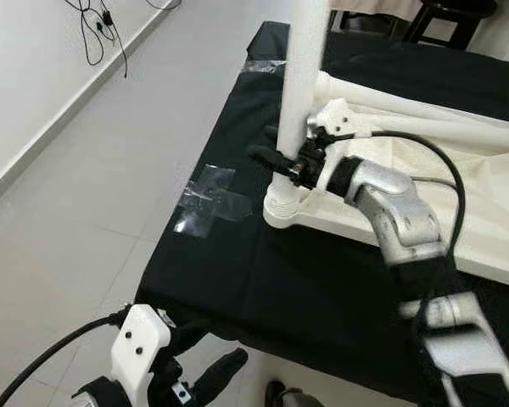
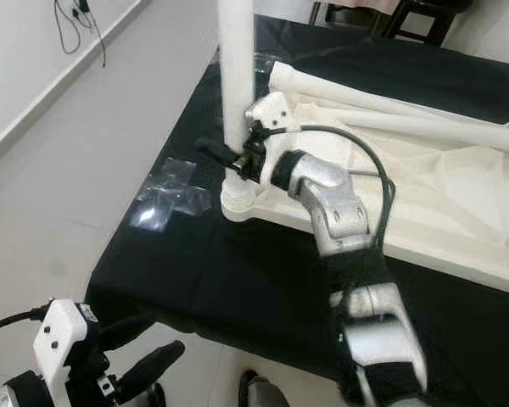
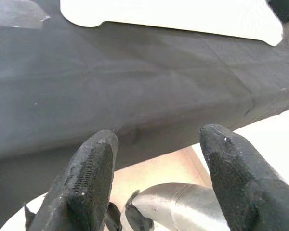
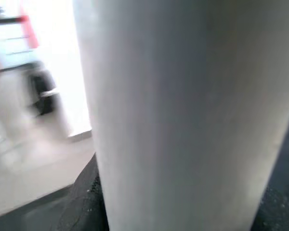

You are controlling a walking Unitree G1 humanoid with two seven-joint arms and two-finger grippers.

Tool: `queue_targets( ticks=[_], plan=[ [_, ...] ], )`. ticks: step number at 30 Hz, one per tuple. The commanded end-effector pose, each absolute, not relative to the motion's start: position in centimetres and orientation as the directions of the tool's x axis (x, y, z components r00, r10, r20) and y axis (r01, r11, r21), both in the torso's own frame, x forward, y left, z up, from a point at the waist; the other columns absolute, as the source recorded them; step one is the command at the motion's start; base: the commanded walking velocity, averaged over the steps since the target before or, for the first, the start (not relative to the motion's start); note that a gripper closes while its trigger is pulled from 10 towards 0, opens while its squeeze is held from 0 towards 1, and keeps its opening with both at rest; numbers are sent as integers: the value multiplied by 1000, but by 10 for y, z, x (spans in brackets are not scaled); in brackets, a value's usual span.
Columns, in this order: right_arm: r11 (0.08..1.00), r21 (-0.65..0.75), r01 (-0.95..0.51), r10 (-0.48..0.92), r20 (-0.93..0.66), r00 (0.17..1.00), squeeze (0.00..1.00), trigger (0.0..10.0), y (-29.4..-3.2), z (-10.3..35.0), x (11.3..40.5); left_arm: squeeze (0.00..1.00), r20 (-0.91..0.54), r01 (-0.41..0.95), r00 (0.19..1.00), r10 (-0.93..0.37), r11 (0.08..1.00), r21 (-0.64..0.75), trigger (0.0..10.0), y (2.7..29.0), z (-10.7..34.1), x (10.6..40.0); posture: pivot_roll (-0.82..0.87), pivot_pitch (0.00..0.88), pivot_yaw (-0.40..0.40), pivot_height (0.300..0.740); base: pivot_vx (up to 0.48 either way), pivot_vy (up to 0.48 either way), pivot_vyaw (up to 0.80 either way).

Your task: Building children table

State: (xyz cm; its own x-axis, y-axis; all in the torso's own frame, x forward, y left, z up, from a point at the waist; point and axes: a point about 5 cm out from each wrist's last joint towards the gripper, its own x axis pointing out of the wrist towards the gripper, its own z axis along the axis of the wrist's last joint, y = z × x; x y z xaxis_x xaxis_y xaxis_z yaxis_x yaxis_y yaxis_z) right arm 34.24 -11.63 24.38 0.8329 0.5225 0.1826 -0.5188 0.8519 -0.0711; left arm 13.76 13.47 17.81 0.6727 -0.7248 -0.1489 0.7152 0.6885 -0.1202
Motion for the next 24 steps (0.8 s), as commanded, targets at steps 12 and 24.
queue_targets(
  ticks=[12, 24],
  plan=[
    [973, 65, -220, 226, -104, 969, 0, 10000, -45, 144, 269, 0, -170, 721, 663, -729, 683, -117, 10000, 138, 173, 138, 60, 328, -42, 740, 0, 0, 0],
    [990, 82, -113, 125, -165, 978, 0, 10000, -48, 138, 266, 0, -161, 713, 679, -716, 696, -87, 10000, 140, 170, 146, 61, 304, -48, 740, 0, 0, 0]
  ],
)
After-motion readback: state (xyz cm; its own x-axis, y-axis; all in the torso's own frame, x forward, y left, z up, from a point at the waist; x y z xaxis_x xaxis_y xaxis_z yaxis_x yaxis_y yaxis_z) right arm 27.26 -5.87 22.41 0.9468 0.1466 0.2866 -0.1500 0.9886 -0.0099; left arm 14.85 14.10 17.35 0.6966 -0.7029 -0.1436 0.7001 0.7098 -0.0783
